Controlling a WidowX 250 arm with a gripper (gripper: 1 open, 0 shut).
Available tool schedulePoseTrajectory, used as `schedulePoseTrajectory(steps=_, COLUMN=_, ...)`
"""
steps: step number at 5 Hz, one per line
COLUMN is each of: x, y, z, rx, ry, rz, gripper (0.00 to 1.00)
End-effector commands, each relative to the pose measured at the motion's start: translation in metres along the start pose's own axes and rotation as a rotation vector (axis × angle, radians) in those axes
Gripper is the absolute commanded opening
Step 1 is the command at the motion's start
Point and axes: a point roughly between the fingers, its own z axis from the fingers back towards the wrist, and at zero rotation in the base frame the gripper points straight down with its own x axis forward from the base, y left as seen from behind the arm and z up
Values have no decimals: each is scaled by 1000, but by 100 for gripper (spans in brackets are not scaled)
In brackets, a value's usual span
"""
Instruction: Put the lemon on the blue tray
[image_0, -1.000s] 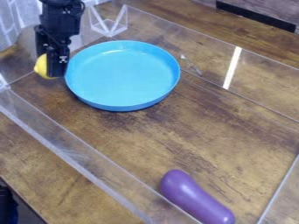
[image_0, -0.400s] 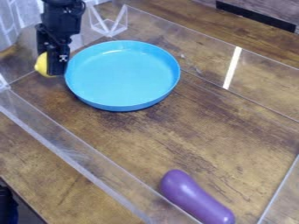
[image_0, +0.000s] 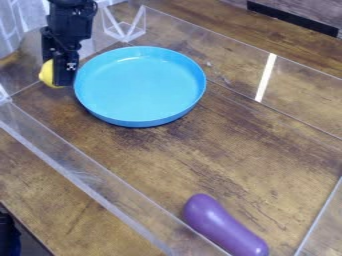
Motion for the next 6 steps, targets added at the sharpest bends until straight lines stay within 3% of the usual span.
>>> schedulePoseTrajectory(steps=1, x=7, y=7, z=19, rx=51, ry=-37, rz=-8, gripper=0)
schedulePoseTrajectory(steps=5, x=8, y=8, z=18, rx=61, ry=-35, rz=-32, gripper=0)
schedulePoseTrajectory(steps=6, x=11, y=5, z=24, rx=69, ry=-30, rz=-41, gripper=0)
